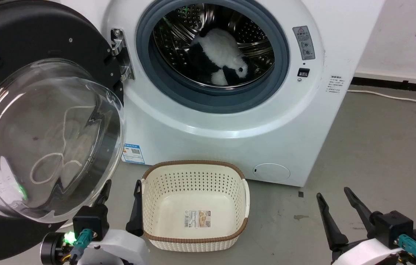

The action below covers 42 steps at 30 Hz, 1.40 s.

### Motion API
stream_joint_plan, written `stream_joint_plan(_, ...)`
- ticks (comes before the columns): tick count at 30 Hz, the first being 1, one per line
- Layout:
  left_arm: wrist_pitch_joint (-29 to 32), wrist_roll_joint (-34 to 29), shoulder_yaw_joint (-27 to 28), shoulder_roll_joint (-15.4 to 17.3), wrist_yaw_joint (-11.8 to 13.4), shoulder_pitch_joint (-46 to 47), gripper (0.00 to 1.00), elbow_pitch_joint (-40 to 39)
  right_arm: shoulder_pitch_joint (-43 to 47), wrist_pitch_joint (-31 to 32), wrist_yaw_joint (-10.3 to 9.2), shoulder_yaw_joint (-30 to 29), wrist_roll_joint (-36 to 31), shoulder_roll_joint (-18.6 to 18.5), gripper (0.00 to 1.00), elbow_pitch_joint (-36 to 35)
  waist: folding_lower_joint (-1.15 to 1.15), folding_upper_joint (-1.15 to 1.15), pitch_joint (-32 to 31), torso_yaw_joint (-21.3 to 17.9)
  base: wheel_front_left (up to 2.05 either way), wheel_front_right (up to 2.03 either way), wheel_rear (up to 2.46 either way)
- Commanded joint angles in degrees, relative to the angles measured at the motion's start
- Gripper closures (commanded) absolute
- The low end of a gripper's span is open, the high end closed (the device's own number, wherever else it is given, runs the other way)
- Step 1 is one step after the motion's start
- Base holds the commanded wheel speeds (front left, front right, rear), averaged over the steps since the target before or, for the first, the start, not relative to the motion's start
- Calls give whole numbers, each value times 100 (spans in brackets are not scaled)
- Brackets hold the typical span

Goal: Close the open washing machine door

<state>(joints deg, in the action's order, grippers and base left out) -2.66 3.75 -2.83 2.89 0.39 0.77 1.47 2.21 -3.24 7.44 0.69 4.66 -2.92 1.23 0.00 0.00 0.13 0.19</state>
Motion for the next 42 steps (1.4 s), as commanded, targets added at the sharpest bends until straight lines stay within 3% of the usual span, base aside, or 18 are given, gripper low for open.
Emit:
stream_joint_plan(1,-72,80,-32,22,34,-73,0,26,90,-69,1,24,87,1,0,26,0,0,-1,2,0,0,0)
stream_joint_plan(11,-155,218,-115,41,62,-103,0,56,159,-177,1,47,232,1,0,61,0,0,-8,11,0,0,0)
stream_joint_plan(12,-178,258,-134,44,59,-109,100,56,175,-200,2,52,267,1,0,68,0,0,-7,15,0,0,0)
stream_joint_plan(22,-338,448,-176,43,43,-78,100,-101,243,-308,2,57,423,2,0,109,0,0,-15,106,0,0,0)
stream_joint_plan(28,-433,525,189,9,36,90,100,-902,299,-379,2,42,518,2,0,142,0,0,-39,316,0,0,0)
stream_joint_plan(36,-530,737,1277,-1,257,346,100,-1783,354,-475,2,57,634,2,0,181,0,0,-68,765,0,0,0)
stream_joint_plan(37,-566,692,1914,25,237,444,100,-1734,369,-511,3,70,688,2,0,206,0,0,-69,945,0,0,0)
stream_joint_plan(42,-626,813,2913,200,206,733,100,-1309,380,-570,3,56,769,2,0,227,0,0,3,1203,0,0,0)
